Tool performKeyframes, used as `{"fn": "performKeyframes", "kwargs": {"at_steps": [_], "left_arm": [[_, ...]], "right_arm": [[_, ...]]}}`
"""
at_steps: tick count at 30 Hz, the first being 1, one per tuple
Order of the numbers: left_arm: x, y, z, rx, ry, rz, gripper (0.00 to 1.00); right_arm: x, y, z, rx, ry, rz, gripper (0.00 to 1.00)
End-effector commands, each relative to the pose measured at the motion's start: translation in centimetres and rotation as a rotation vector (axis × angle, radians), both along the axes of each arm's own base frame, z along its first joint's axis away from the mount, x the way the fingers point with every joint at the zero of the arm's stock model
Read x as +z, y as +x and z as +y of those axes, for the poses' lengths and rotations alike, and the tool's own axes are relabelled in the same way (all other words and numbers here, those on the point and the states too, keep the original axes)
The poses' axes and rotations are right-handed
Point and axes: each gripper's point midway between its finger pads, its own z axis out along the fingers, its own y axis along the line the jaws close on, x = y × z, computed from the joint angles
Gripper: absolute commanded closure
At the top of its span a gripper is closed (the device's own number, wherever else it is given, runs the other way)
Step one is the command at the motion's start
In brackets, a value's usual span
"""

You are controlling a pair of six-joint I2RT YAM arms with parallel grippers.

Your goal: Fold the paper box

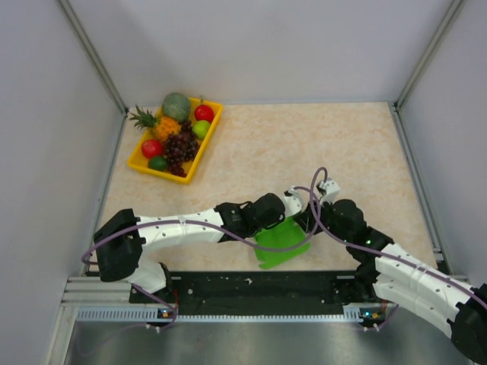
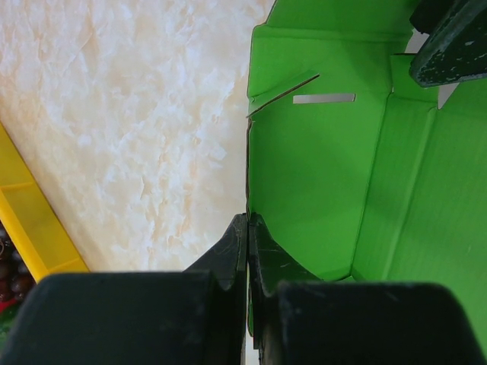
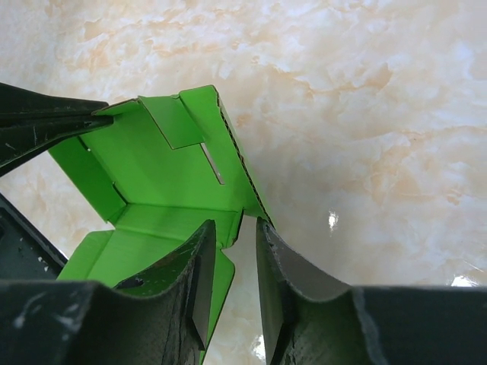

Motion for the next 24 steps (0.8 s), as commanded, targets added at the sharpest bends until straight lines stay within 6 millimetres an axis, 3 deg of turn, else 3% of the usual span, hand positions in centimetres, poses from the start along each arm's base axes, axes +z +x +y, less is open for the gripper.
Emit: {"fn": "performKeyframes", "kwargs": {"at_steps": [1, 6, 12, 18, 21, 22, 24], "left_arm": [[2.2, 0.5, -1.2, 0.005, -0.073, -0.022, 1.0], [2.4, 0.5, -1.2, 0.003, -0.072, -0.022, 1.0], [2.7, 0.6, -1.2, 0.005, -0.073, -0.028, 1.0], [2.8, 0.5, -1.3, -0.005, -0.074, -0.028, 1.0], [2.6, 0.4, -1.4, -0.009, -0.076, -0.018, 1.0], [2.6, 0.3, -1.5, -0.015, -0.078, -0.014, 1.0], [2.5, 0.2, -1.6, -0.02, -0.081, -0.009, 1.0]], "right_arm": [[1.5, 0.3, 0.2, -0.003, 0.018, -0.049, 0.73], [1.3, 0.2, 0.9, 0.015, 0.035, -0.034, 0.78], [0.6, 0.0, 1.0, 0.027, 0.001, -0.015, 0.77], [1.5, 0.2, 1.0, 0.013, 0.025, -0.049, 0.8], [1.4, 0.4, 1.3, 0.019, 0.022, -0.045, 0.89], [1.3, 0.3, 1.4, 0.026, 0.017, -0.042, 0.97], [1.2, 0.3, 1.9, 0.045, -0.001, -0.04, 1.0]]}}
